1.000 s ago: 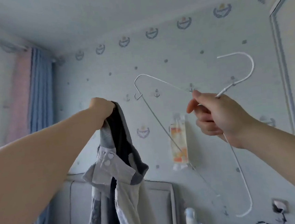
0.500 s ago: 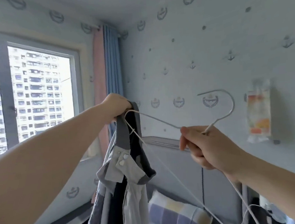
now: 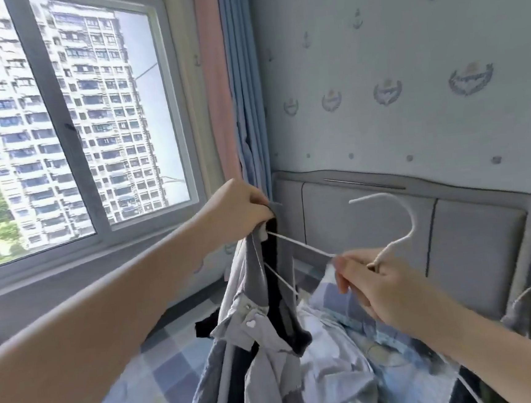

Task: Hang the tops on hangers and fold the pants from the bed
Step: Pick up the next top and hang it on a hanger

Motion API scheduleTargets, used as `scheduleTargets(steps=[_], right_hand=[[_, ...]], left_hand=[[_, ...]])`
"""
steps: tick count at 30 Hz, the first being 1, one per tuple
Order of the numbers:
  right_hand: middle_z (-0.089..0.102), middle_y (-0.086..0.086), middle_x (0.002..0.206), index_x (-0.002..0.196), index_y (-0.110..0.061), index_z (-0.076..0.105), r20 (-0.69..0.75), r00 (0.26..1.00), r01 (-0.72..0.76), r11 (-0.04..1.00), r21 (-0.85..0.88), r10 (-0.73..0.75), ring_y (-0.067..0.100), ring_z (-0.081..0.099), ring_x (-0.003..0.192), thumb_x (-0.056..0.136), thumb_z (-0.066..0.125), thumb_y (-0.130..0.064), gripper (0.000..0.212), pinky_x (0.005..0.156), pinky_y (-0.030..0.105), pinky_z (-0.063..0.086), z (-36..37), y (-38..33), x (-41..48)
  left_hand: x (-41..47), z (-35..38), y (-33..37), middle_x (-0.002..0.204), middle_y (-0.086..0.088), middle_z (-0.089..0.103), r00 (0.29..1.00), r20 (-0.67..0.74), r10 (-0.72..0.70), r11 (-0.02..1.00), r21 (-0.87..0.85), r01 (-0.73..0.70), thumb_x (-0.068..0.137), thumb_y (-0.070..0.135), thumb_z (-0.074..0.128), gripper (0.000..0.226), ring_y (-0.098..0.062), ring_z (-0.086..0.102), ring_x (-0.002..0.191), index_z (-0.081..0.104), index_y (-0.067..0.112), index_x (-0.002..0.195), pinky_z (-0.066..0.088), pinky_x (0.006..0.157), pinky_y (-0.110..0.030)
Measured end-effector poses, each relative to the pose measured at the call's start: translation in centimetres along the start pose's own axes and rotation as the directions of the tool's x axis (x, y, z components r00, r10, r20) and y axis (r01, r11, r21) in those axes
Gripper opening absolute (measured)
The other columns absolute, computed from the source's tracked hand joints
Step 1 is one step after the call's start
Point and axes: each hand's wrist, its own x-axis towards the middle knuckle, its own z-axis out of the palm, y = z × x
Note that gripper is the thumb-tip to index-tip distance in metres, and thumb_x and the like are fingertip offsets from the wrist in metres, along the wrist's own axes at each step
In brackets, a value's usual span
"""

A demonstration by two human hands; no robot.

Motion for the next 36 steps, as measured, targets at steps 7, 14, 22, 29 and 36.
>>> scheduleTargets(steps=[7,14,22,29,36], right_hand=[[0.044,-0.006,0.051,0.06,-0.022,0.051,-0.094,0.973,-0.204,0.977,0.059,0.209,0.013,0.039,0.051,0.103,0.051,-0.021,0.043,0.052,0.028,0.03,11.5,9.9,-0.6],[0.043,-0.018,0.051,0.071,-0.014,0.059,-0.157,0.966,-0.17,0.964,0.204,0.204,0.001,0.039,0.048,0.095,0.053,-0.032,0.03,0.05,0.013,0.031,13.1,13.6,-4.2],[0.04,-0.009,0.049,0.07,-0.007,0.058,0.045,0.977,-0.215,0.965,0.153,0.211,0.005,0.034,0.043,0.098,0.056,-0.029,0.036,0.045,0.019,0.025,9.9,12.7,-6.2],[0.05,-0.004,0.053,0.083,-0.027,0.076,0.017,0.97,-0.242,0.97,-0.033,0.242,0.012,0.04,0.047,0.091,0.069,-0.044,0.02,0.05,0.022,0.034,7.0,13.0,-7.3],[0.038,0.007,0.054,0.075,-0.028,0.071,-0.07,0.92,-0.393,0.907,-0.154,0.387,0.017,0.033,0.052,0.091,0.055,-0.051,0.032,0.053,0.022,0.029,4.6,16.1,-11.3]], left_hand=[[-5.6,8.7,-7.4,0.049,0.012,0.057,0.985,0.171,-0.027,0.977,-0.202,0.062,0.081,0.011,0.063,0.024,-0.002,0.05,0.049,0.072,0.023,0.061,0.042,0.052,-0.016],[-11.8,14.6,-13.1,0.077,-0.008,0.073,0.923,0.385,-0.032,0.862,-0.456,0.22,0.089,0.018,0.066,0.005,-0.03,0.066,0.067,0.07,0.019,0.087,0.056,0.067,-0.044],[-10.9,14.4,-17.7,0.129,0.0,0.058,0.829,0.16,0.536,0.816,0.154,-0.558,0.092,0.049,0.054,0.036,-0.027,0.045,0.132,0.071,0.023,0.111,0.025,0.117,-0.054],[-12.0,16.5,-18.3,0.087,0.015,0.067,0.852,0.217,0.476,0.877,-0.04,-0.48,0.096,0.04,0.048,0.022,-0.008,0.061,0.074,0.064,0.027,0.106,0.055,0.058,-0.033],[-14.4,18.4,-19.4,0.083,0.02,0.069,0.926,0.224,0.305,0.941,-0.223,-0.256,0.092,0.026,0.063,0.012,0.0,0.063,0.081,0.072,0.031,0.098,0.054,0.07,-0.027]])
